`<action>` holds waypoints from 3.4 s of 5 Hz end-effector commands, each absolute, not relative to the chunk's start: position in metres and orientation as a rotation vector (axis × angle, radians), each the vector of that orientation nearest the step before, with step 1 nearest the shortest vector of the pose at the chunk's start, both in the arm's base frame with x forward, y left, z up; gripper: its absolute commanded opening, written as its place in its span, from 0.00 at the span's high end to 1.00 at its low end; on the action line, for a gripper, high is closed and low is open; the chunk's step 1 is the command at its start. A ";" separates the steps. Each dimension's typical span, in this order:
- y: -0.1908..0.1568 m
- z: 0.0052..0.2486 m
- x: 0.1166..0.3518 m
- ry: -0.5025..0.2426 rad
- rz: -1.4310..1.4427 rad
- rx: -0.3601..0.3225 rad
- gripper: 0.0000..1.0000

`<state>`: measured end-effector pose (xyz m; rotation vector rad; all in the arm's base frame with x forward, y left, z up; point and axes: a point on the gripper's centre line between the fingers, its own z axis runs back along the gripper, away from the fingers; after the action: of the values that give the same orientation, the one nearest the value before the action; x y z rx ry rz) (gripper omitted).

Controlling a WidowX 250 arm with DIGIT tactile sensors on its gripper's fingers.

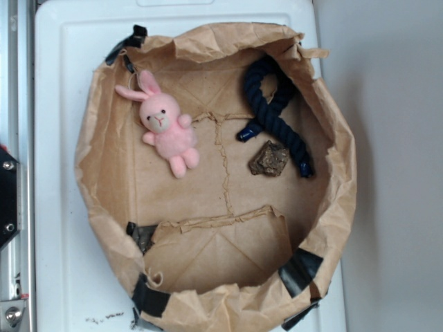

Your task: Grab the pink bunny.

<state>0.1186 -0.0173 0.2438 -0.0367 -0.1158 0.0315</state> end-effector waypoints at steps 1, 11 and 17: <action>-0.017 0.244 0.119 -0.116 0.031 -0.037 0.00; 0.043 0.183 0.257 -0.003 0.371 -0.055 0.00; 0.026 0.166 0.267 -0.120 -0.631 -0.063 0.00</action>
<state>0.2701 0.0294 0.1534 -0.0826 -0.0801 -0.6225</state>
